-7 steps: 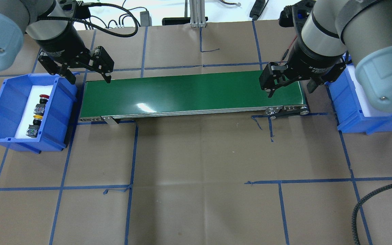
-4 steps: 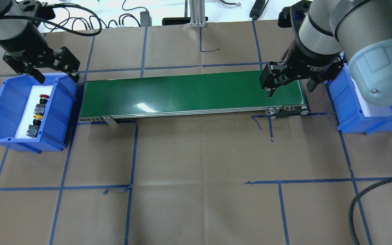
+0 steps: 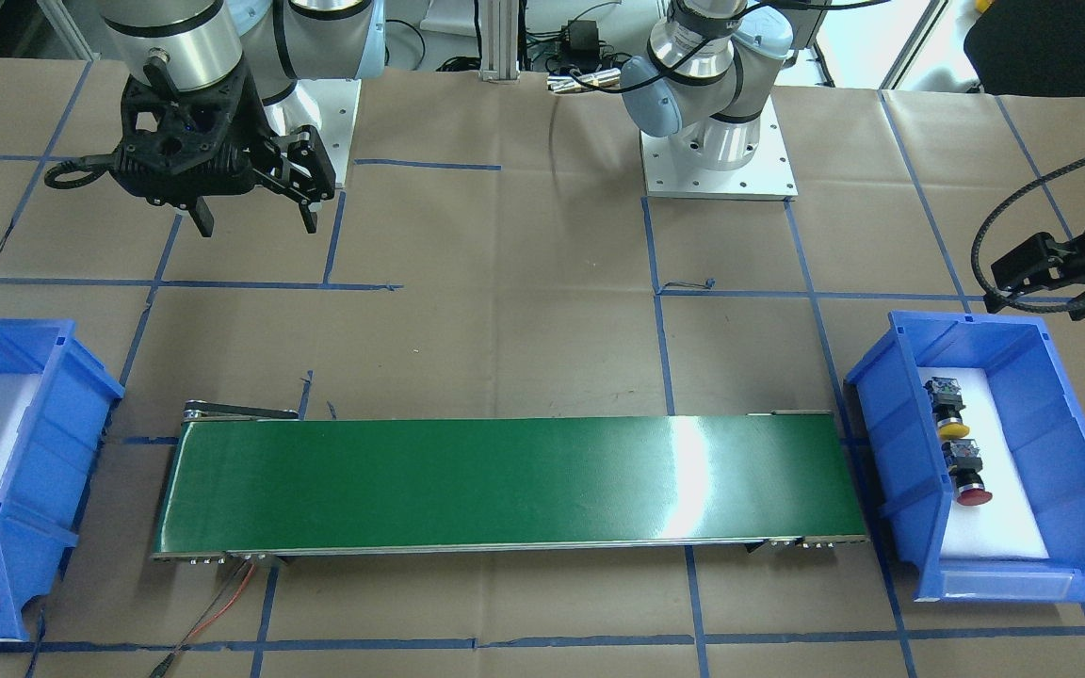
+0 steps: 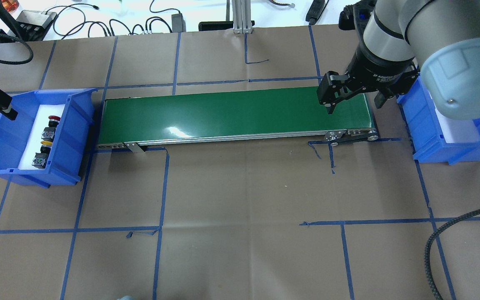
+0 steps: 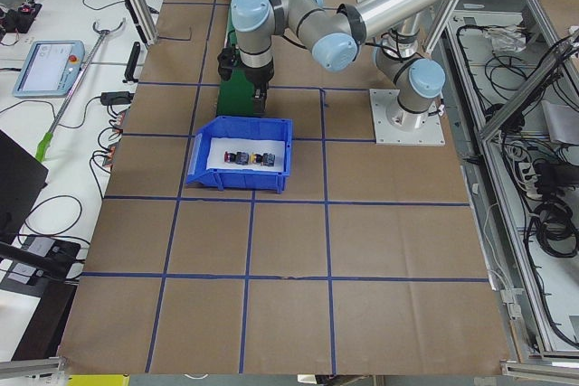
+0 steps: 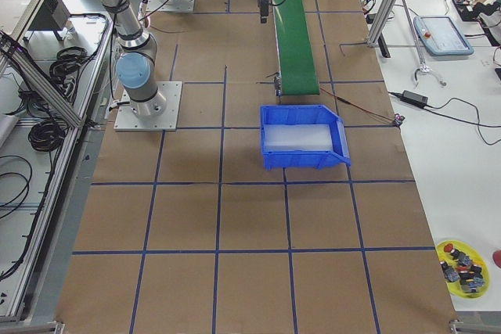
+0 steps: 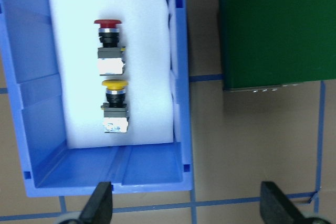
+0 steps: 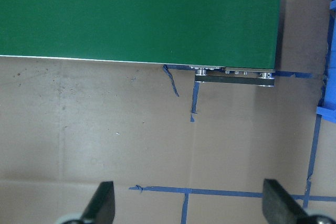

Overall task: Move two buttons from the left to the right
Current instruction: 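Lower the left gripper and grasp the yellow-capped push button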

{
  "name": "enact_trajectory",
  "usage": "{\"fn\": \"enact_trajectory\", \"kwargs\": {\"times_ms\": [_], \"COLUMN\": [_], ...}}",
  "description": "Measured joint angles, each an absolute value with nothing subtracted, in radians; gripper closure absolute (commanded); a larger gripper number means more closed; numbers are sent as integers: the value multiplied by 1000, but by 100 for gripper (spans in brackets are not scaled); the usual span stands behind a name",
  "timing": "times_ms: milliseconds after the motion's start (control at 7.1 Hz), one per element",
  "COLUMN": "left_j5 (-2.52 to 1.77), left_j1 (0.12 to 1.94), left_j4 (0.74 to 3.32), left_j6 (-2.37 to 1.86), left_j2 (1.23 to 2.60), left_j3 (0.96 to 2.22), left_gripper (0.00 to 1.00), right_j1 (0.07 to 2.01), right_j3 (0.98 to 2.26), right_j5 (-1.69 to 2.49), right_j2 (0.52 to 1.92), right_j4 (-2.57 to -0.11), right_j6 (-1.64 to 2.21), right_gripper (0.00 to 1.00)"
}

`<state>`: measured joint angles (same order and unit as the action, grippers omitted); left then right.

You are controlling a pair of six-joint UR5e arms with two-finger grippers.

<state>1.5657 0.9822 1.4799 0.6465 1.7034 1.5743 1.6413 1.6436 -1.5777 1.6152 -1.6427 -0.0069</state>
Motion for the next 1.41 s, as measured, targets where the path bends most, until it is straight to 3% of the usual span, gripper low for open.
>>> {"fn": "enact_trajectory", "kwargs": {"times_ms": [845,1408], "left_j5": [1564,1558], "left_j1": [956,945], "left_j4": [1100,950], "left_j6": [661,664], "left_j2": [1802,1883], "left_j3": [1784,1851], "left_gripper": [0,0], "right_j1": [1643,1643], "right_j3": [1626,1625], "right_j5": [-1577,-1575], "right_j2": [1600,1602], "right_j4": [-1642,-1645], "right_j6": [-7,-8], "right_gripper": [0,0]}}
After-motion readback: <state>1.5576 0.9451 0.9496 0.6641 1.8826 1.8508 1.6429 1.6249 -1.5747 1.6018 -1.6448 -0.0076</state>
